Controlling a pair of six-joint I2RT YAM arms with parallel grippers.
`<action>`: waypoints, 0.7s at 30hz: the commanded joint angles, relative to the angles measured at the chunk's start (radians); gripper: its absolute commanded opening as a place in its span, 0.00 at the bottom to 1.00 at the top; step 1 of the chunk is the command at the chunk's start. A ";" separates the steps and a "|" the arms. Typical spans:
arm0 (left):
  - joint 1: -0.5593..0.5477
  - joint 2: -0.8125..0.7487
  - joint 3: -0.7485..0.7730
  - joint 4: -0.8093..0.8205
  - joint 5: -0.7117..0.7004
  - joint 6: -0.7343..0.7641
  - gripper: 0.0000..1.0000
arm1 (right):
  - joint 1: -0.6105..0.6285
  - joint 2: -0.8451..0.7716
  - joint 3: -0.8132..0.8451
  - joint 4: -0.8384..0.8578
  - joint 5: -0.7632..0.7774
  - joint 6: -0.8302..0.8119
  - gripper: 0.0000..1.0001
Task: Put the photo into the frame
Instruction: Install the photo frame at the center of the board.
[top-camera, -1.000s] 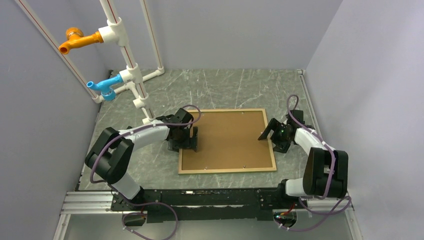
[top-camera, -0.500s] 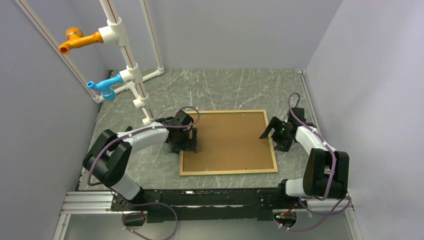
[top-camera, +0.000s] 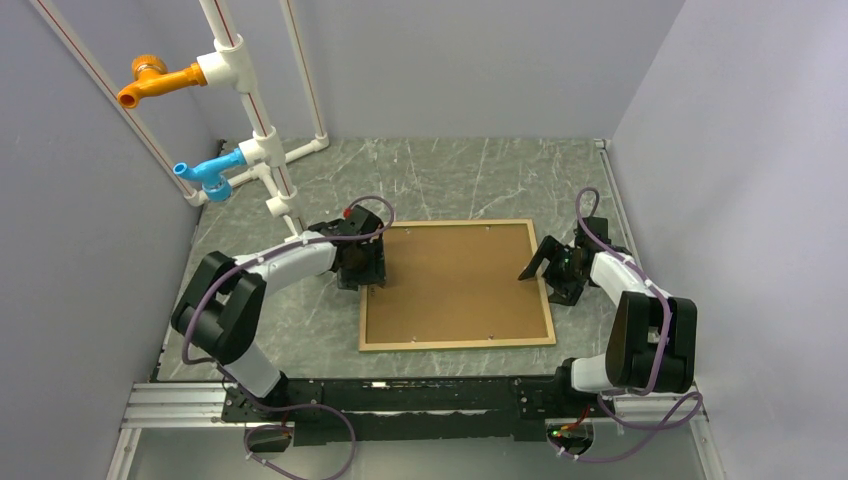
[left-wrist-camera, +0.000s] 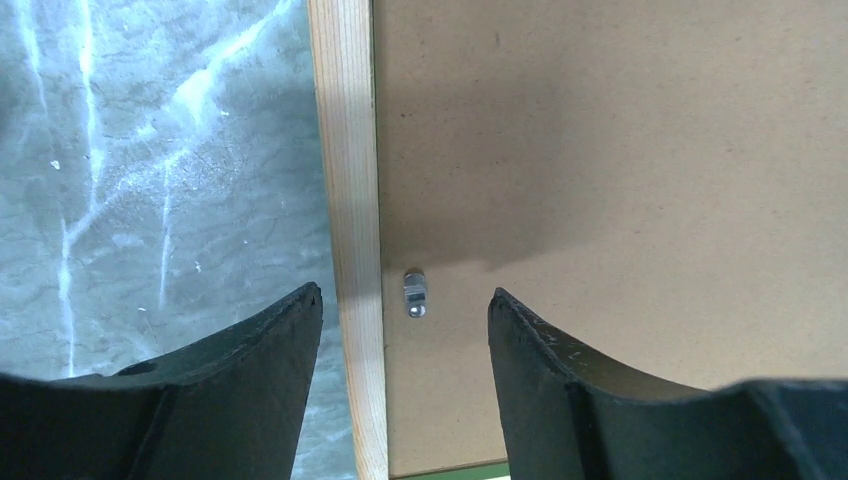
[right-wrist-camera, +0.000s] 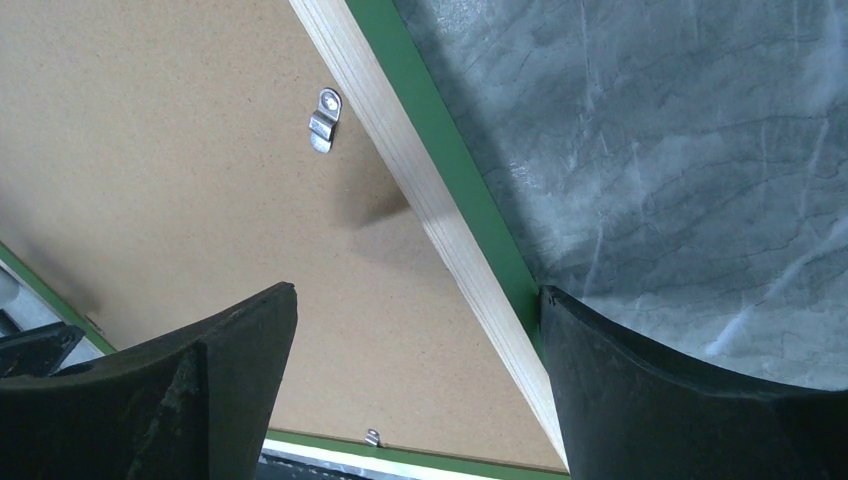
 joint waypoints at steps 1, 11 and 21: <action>0.003 0.028 0.014 -0.005 -0.012 0.005 0.65 | -0.003 0.013 -0.009 0.012 -0.026 -0.005 0.91; 0.003 0.019 -0.029 0.003 -0.012 0.007 0.46 | -0.005 0.024 -0.005 0.019 -0.033 -0.004 0.91; 0.003 0.011 -0.056 0.003 -0.010 0.020 0.00 | -0.005 0.037 0.012 0.020 -0.034 -0.005 0.91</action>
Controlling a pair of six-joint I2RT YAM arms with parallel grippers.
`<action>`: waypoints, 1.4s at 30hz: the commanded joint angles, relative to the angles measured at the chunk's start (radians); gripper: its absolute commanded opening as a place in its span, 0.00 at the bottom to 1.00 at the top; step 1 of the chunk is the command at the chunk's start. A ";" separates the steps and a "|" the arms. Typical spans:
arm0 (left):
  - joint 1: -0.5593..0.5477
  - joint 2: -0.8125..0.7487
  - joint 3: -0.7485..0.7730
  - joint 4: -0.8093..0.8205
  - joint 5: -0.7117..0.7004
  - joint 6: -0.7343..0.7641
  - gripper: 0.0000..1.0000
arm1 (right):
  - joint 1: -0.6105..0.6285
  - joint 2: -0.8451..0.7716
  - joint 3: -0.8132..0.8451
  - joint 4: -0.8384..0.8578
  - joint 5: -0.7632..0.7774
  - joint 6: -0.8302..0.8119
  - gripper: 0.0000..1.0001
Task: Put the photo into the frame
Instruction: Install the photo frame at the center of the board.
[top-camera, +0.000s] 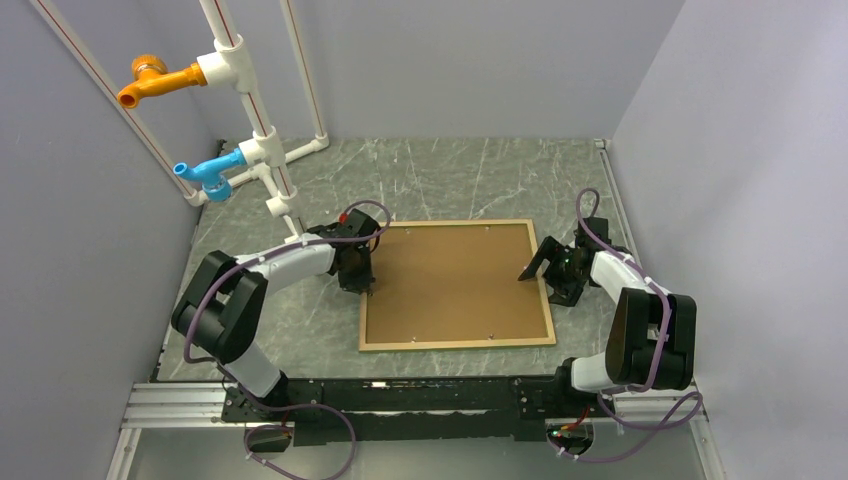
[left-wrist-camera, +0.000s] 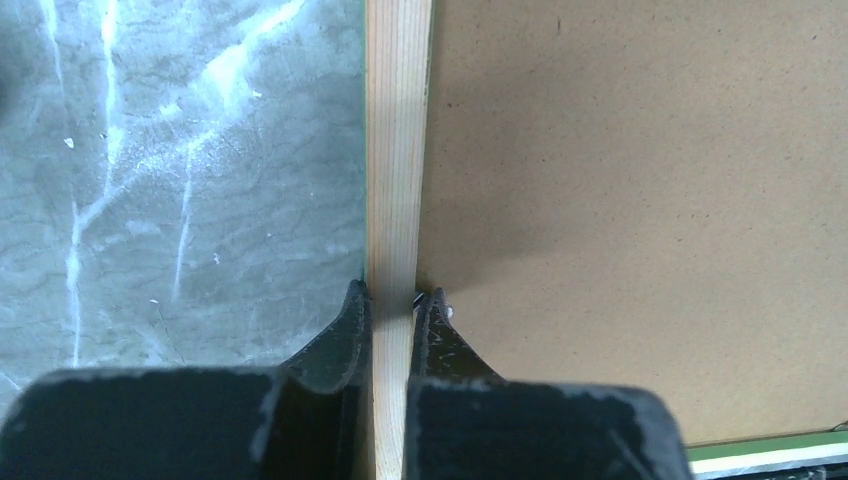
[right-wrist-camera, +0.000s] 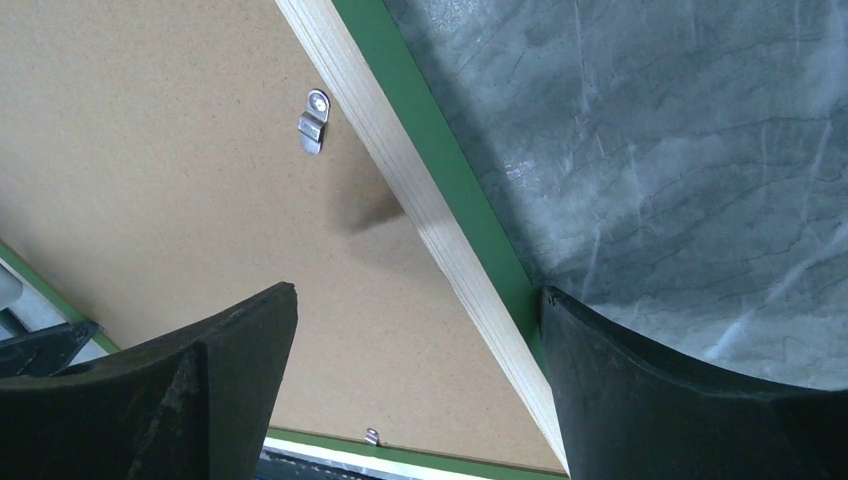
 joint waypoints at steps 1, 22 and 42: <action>-0.006 -0.011 -0.021 0.001 -0.005 0.031 0.00 | 0.001 0.017 0.015 0.014 -0.019 -0.008 0.91; -0.010 -0.147 0.000 -0.022 -0.019 0.038 0.98 | -0.001 0.029 0.119 -0.014 0.087 -0.046 0.92; -0.058 -0.086 -0.048 0.003 -0.005 0.020 0.97 | 0.072 0.175 0.232 0.009 0.207 -0.027 0.88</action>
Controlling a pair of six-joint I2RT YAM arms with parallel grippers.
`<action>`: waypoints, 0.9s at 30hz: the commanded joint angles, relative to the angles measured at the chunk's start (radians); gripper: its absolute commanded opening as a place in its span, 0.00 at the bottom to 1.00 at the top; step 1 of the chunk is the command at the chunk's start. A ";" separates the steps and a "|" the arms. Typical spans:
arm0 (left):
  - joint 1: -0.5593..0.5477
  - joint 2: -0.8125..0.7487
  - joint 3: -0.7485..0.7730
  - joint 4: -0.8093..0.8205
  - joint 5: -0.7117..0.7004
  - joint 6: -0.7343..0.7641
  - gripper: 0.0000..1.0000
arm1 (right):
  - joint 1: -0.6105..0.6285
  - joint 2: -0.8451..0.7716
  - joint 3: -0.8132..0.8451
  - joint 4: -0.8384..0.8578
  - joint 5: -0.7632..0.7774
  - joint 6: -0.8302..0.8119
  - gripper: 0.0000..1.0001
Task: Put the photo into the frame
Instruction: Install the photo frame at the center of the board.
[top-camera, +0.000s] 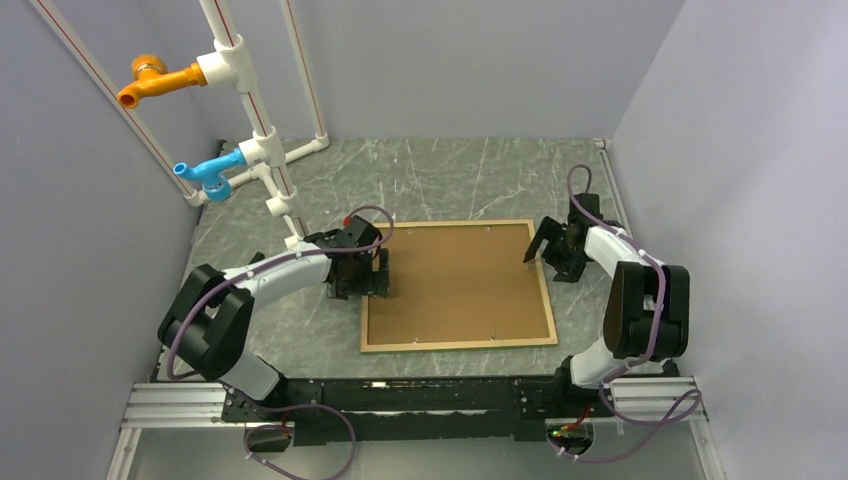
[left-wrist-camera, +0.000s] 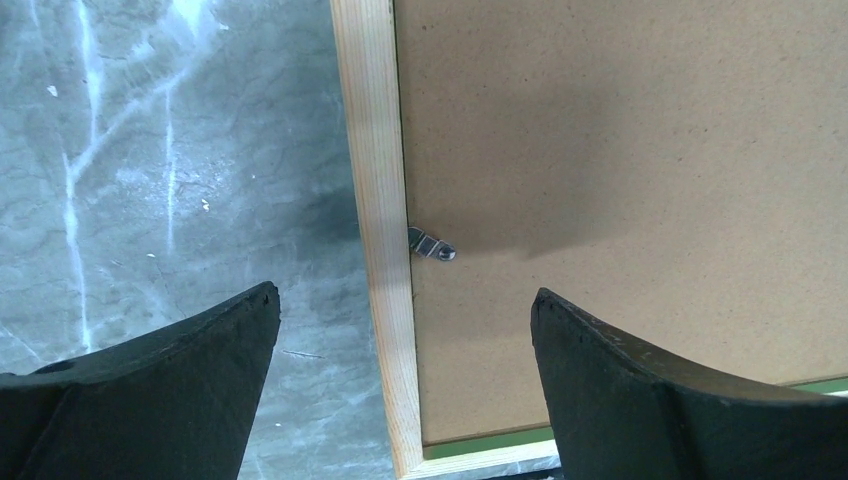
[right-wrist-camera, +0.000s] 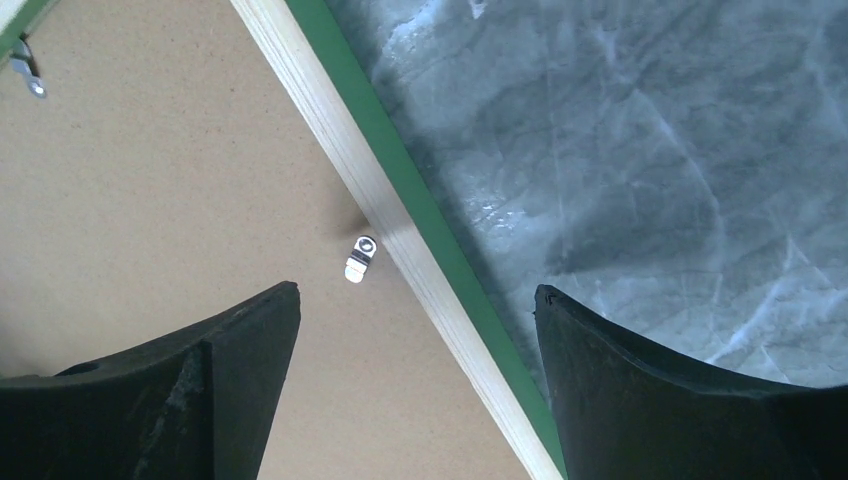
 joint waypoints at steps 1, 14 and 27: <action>-0.018 0.023 -0.001 0.023 0.002 -0.013 0.97 | 0.033 0.047 0.042 0.021 0.047 0.006 0.88; -0.033 0.043 -0.005 0.014 -0.010 -0.018 0.96 | 0.134 0.123 0.047 0.012 0.189 0.008 0.79; -0.044 0.061 0.004 0.002 -0.024 -0.019 0.96 | 0.135 0.130 0.033 0.013 0.162 -0.003 0.40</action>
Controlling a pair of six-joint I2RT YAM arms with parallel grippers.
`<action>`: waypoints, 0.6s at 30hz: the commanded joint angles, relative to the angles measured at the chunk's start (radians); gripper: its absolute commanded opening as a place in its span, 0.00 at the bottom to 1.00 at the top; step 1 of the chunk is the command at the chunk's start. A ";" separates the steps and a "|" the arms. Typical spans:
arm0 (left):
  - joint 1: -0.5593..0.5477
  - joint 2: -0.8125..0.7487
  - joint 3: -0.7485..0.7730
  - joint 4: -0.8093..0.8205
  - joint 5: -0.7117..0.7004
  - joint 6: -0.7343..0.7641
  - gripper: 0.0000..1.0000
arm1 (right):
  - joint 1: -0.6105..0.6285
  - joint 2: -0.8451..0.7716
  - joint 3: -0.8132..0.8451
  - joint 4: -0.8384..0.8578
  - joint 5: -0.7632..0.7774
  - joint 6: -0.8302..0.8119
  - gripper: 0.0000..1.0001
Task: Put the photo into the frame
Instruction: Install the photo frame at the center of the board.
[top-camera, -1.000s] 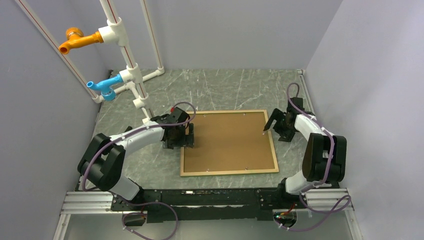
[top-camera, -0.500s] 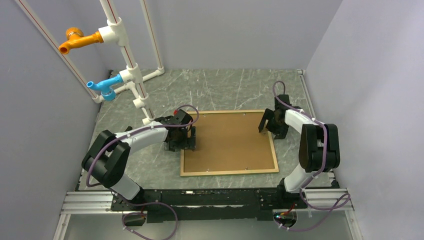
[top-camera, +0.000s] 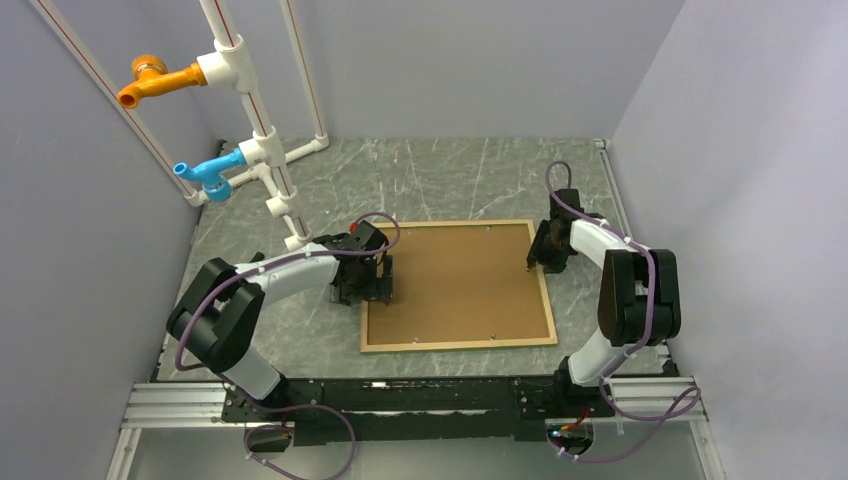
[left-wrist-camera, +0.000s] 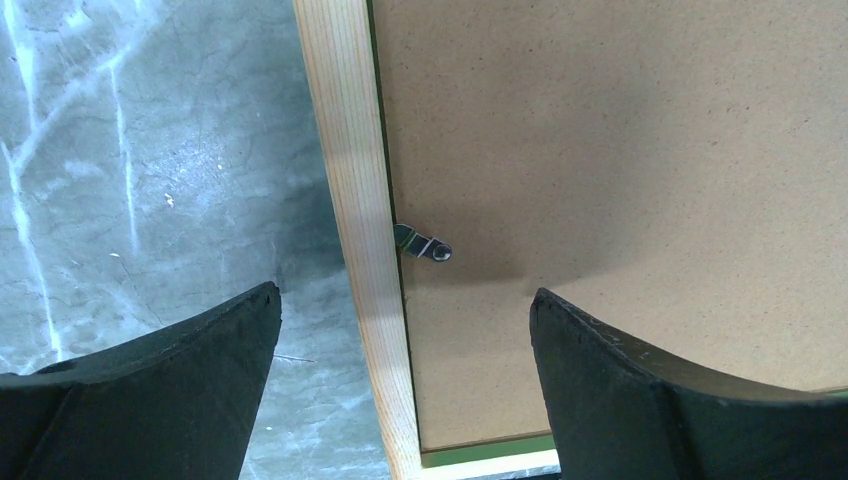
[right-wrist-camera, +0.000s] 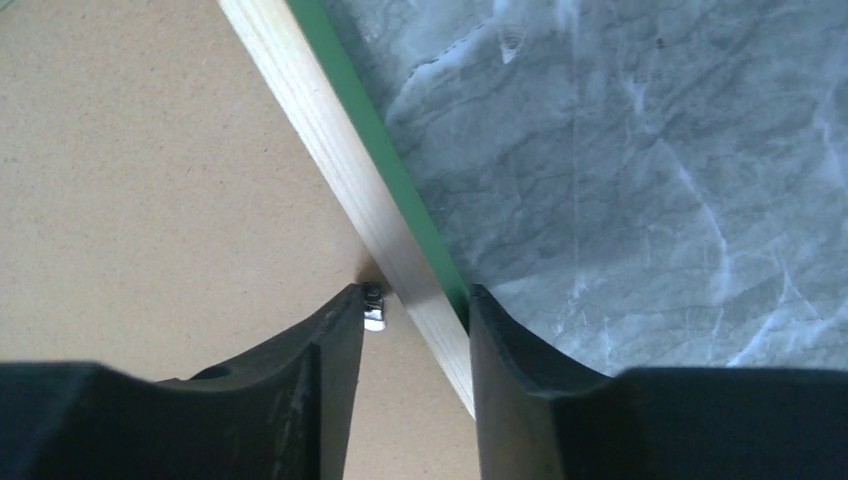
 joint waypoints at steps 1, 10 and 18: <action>-0.006 0.005 0.007 0.003 -0.021 -0.011 0.96 | 0.014 0.024 -0.021 -0.001 0.009 -0.003 0.37; -0.007 0.007 0.001 0.004 -0.027 -0.014 0.96 | 0.014 0.001 -0.027 -0.012 0.025 -0.013 0.21; -0.008 -0.001 -0.003 0.001 -0.029 -0.014 0.96 | 0.014 0.006 -0.024 -0.008 0.025 -0.014 0.00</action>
